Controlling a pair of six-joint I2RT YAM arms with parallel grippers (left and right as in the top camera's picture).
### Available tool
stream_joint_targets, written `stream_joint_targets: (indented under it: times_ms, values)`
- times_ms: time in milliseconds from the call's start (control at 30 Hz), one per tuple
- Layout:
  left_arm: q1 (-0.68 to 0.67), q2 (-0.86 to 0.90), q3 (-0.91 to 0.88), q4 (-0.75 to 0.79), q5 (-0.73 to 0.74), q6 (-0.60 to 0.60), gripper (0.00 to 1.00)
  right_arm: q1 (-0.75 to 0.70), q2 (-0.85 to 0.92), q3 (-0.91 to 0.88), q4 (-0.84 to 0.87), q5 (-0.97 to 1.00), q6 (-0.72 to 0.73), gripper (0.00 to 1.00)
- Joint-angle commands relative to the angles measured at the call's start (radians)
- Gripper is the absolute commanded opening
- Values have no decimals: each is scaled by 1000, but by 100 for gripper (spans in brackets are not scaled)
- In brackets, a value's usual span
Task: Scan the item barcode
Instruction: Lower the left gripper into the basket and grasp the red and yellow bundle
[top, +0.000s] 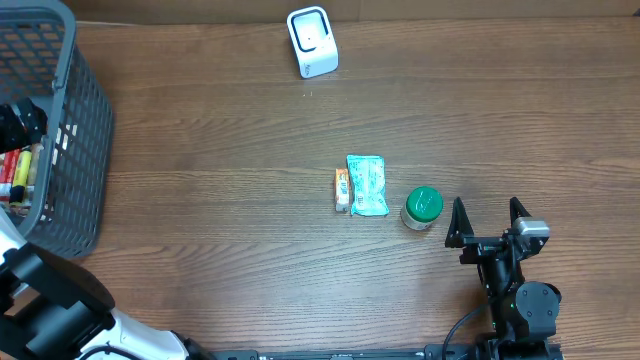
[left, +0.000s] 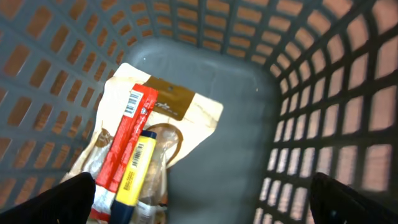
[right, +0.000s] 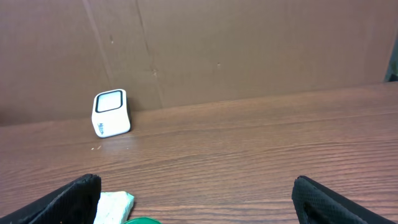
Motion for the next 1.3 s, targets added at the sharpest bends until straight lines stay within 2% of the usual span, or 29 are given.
stream_joint_targets:
  times_ms: [0,200,433,633,867,1267]
  values:
    - [6,44,-18,2,-65,153,100,-3,-10,-11,6,2,-4,100]
    - [7,47,-18,9,-166,285,100,-3,-10,-11,6,2,-4,100]
    - [35,76,-18,3,-166,284,100,-3,-10,-11,7,2,-4,100]
    - [95,176,-18,8,-71,290,100,-3,-10,-11,7,2,-4,100]
    - [106,270,-18,47,-69,319,100,-3,-10,-11,6,2,-4,100]
    - [105,278,-16,133,-71,325,100,-3,-10,-11,6,2,-4,100]
